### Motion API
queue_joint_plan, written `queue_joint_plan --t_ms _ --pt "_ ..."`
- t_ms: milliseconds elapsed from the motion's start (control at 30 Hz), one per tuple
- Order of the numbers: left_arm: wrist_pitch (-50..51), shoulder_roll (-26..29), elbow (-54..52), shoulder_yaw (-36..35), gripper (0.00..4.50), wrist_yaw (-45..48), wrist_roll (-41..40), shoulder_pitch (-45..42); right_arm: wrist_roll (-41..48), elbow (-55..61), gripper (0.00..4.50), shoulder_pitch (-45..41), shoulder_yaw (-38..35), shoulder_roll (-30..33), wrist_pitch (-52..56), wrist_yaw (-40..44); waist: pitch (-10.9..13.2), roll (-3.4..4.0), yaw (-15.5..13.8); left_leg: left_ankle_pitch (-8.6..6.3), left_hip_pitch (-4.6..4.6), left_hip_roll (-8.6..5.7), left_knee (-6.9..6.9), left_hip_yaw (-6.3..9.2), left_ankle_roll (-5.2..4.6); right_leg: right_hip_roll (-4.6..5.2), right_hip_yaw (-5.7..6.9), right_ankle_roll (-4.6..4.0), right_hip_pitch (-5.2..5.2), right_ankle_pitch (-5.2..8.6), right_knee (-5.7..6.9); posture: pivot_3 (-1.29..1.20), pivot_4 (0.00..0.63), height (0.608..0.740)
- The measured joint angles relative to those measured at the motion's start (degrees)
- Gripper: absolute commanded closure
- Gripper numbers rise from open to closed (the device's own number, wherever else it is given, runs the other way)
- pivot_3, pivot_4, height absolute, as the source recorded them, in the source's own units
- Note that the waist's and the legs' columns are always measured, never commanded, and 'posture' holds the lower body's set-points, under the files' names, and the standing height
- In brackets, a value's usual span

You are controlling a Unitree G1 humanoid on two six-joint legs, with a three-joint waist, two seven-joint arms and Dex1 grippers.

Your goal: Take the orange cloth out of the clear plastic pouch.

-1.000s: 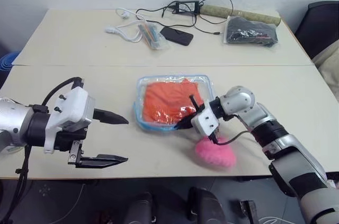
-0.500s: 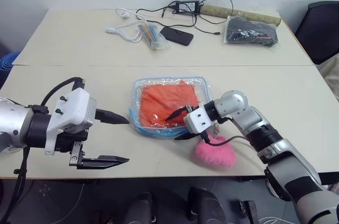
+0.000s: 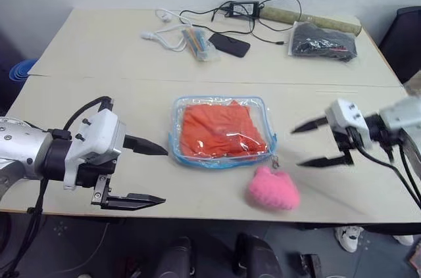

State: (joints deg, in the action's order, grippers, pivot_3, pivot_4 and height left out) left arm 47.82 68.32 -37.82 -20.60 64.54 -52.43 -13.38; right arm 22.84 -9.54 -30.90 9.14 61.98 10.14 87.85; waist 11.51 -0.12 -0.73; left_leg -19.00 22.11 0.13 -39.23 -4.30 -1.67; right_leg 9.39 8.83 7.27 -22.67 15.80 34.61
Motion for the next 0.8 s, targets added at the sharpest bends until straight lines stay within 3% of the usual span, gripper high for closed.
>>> queue_joint_plan --t_ms 267,300,367,733,800 --pt "-1.96 -0.04 0.39 2.15 0.00 0.10 0.60 -1.47 0.91 9.81 0.03 12.69 -1.66 -0.35 1.47 -1.03 0.02 0.05 0.60 0.03 -0.04 0.09 -0.02 0.01 0.05 -0.02 -0.07 -0.01 -0.01 0.01 0.09 0.00 0.150 0.740" --pt "-2.30 -0.05 0.49 2.64 0.00 0.10 0.83 -1.95 0.91 11.09 0.20 13.70 -1.91 -1.18 1.65 -1.64 0.01 0.04 0.55 0.03 -0.05 0.10 -0.02 0.02 0.05 -0.02 -0.07 -0.01 0.00 0.01 0.09 0.00 0.150 0.740" --pt "-2.53 -0.04 0.63 3.02 0.00 0.08 0.95 -2.26 0.77 12.52 0.60 14.69 -1.91 -3.50 1.97 -3.35 0.01 0.04 0.51 0.03 -0.04 0.09 -0.02 0.04 0.05 -0.02 -0.07 -0.01 0.00 0.01 0.10 0.00 0.150 0.740" --pt "-3.28 -0.04 2.37 3.83 0.00 0.10 1.41 -3.40 3.47 17.41 4.22 14.49 -2.79 -8.17 8.89 -6.31 0.01 0.04 0.04 0.03 -0.04 0.11 -0.03 0.04 0.05 -0.05 -0.07 -0.01 0.00 0.01 0.09 0.00 0.150 0.740" --pt "-3.48 -0.04 2.41 4.46 0.00 0.02 1.76 -4.21 4.74 20.41 4.46 12.84 -2.43 -11.12 10.96 -7.51 0.01 0.05 0.08 0.03 -0.05 0.11 -0.03 0.04 0.05 -0.06 -0.08 -0.01 -0.01 0.01 0.11 0.00 0.150 0.740"
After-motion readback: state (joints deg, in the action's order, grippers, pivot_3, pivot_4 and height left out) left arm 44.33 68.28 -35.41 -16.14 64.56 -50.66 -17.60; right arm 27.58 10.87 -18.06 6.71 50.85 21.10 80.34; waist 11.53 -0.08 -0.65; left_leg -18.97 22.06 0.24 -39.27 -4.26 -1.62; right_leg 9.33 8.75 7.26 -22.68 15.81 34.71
